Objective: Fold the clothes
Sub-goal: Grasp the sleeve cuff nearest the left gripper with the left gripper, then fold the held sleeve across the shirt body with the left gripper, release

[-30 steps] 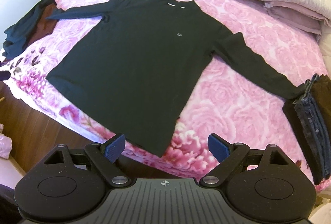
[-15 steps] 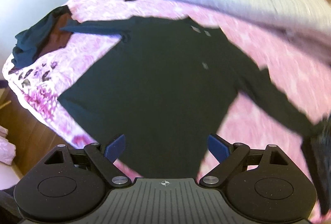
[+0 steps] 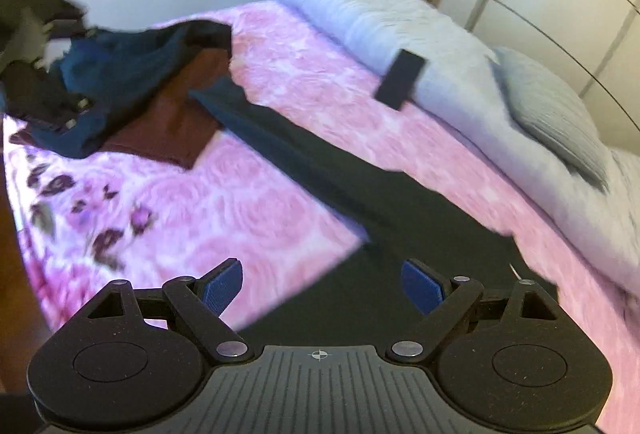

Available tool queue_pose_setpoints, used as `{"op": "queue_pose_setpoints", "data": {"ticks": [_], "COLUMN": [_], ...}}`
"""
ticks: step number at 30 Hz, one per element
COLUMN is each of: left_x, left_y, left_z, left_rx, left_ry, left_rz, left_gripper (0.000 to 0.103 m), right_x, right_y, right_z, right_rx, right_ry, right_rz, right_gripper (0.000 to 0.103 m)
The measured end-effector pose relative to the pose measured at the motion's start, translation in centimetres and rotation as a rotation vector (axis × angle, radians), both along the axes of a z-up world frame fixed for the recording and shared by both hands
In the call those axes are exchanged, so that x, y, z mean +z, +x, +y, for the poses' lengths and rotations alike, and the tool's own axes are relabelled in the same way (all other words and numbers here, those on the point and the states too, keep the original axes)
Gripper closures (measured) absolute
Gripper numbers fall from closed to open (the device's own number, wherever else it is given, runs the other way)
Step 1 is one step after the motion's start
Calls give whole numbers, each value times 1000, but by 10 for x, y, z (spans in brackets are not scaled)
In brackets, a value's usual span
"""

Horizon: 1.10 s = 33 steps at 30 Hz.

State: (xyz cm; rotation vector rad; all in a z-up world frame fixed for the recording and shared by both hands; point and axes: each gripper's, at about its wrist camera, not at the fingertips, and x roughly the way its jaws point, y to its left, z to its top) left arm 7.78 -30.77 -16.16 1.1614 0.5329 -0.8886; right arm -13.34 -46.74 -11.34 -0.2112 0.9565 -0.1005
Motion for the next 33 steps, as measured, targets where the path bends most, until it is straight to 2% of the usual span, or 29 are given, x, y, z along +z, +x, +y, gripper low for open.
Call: {"op": "queue_pose_setpoints", "data": {"ticks": [4, 7, 10, 13, 15, 16, 18, 20, 23, 26, 29, 33], "left_x": [-60, -101, -134, -146, -148, -147, -139, -119, -80, -35, 1, 23], "left_y": [65, 95, 118, 131, 136, 138, 143, 143, 138, 117, 77, 6], "left_z": [-10, -18, -28, -36, -38, -39, -40, -44, -58, -89, -137, -212], "left_rx": [-152, -243, -301, -333, -353, -360, -355, -341, -332, -365, -439, -557], "left_ry": [93, 155, 202, 194, 190, 186, 155, 108, 33, -44, -107, -178], "left_rz": [-58, -89, -95, -123, -133, -134, -140, -181, -235, -269, -303, -314], "left_gripper": [52, 54, 66, 78, 98, 98, 98, 98, 98, 98, 98, 98], "right_x": [-43, -79, -109, -134, -147, -153, -161, -165, -154, -136, -121, -107], "right_y": [72, 118, 156, 186, 199, 203, 209, 212, 204, 179, 141, 76], "right_z": [13, 20, 19, 16, 14, 12, 7, 1, -20, -52, -93, -159], "right_rx": [45, 82, 103, 123, 144, 159, 173, 171, 85, -30, -127, -277], "right_ry": [-45, -63, -83, -105, -129, -140, -154, -161, -102, -49, -30, -11], "right_rz": [38, 59, 79, 91, 94, 97, 100, 101, 77, 56, 46, 48], "right_gripper": [13, 13, 14, 14, 14, 14, 14, 14, 13, 13, 13, 13]}}
